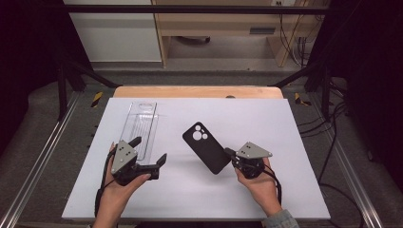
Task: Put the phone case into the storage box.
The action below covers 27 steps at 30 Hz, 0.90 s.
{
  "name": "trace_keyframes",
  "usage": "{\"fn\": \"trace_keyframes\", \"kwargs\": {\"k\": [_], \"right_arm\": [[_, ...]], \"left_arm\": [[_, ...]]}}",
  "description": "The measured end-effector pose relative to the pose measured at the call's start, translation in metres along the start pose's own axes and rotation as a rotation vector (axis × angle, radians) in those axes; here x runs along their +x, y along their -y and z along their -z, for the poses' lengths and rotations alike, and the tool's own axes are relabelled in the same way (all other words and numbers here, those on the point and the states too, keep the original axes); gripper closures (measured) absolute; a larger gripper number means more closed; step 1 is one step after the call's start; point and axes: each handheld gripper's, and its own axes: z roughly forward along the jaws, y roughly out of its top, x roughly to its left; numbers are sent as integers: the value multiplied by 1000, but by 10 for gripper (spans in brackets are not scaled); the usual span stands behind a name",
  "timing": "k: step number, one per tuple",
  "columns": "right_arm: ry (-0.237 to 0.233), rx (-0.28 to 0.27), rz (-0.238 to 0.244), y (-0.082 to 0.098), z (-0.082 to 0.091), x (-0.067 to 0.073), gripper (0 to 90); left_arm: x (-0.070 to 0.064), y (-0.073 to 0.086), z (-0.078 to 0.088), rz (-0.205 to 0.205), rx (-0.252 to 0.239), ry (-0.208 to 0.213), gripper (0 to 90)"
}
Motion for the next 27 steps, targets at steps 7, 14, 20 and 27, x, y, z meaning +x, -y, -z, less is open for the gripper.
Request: {"fn": "trace_keyframes", "kwargs": {"k": [7,14,20,27], "right_arm": [[-10,-4,-1,1,1,0,894],[-13,-12,2,0,2,2,894],[-13,-29,11,-2,3,5,894],[-3,-52,12,-5,6,6,894]], "left_arm": [[-6,-5,-7,-4,8,16,12],[-15,-10,-17,-35,34,44,12],[-20,-12,-22,-42,40,45,13],[-22,-14,-22,-34,38,33,12]]}}
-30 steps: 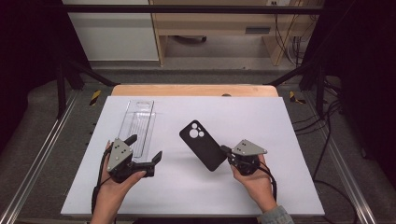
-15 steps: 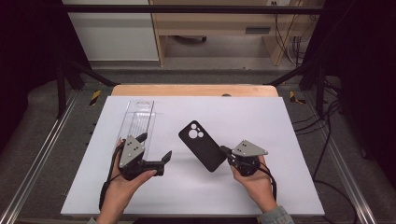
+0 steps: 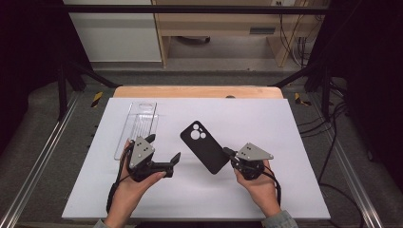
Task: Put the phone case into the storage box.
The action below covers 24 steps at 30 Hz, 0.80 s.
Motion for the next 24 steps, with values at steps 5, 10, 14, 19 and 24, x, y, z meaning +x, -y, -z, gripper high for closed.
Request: {"fn": "trace_keyframes", "kwargs": {"k": [5,10,14,19,24], "right_arm": [[6,-11,4,-2,1,1,894],[19,-33,27,-9,2,5,894],[24,-33,44,-14,1,9,894],[29,-32,48,-15,-1,13,894],[36,-27,59,-17,-3,16,894]], "left_arm": [[-3,-2,1,-3,-1,2,13],[-5,-3,-1,8,-4,-4,12],[-5,-4,-2,42,-16,-10,13],[-3,-6,-3,73,-27,-6,12],[-3,-9,-2,74,-35,-10,13]]}}
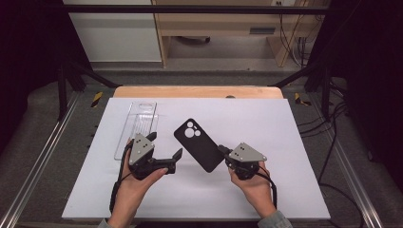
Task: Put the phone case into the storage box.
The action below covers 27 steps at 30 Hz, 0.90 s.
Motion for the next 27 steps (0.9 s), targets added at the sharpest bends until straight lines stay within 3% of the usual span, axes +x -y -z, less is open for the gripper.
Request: {"fn": "trace_keyframes", "kwargs": {"k": [9,19,27], "right_arm": [[18,-17,6,-8,2,0,895],[49,-53,12,-18,8,0,895],[62,-73,17,-22,11,2,895]], "left_arm": [[-2,-4,0,29,2,-3,14],[-6,-14,-2,32,11,-14,15],[-13,-17,-12,43,28,11,18]]}}
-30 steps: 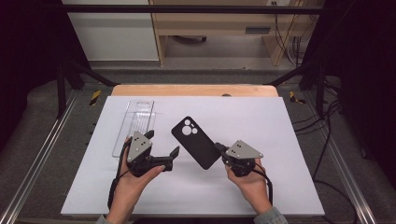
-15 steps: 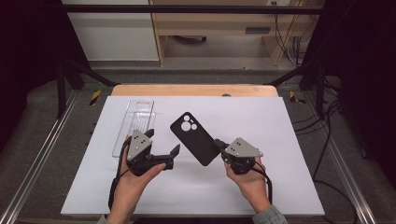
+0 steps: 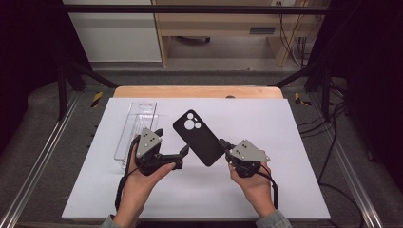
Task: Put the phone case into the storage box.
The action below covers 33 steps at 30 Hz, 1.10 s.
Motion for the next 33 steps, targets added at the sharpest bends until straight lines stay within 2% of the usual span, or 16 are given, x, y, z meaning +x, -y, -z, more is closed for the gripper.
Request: {"fn": "trace_keyframes", "kwargs": {"k": [6,10,13,18,26,33], "right_arm": [[9,-7,7,0,1,0,894],[16,-10,4,0,1,0,894],[24,-10,9,2,1,0,894],[30,-11,11,3,2,2,894],[37,-14,11,4,3,0,894],[42,-15,9,5,3,1,894]], "left_arm": [[-3,3,-9,37,1,13,31],[-5,5,-13,49,4,15,35],[-8,6,-16,48,14,20,81],[-13,8,-20,74,33,6,158],[-14,8,-22,119,35,1,230],[-14,8,-21,137,26,-16,314]]}}
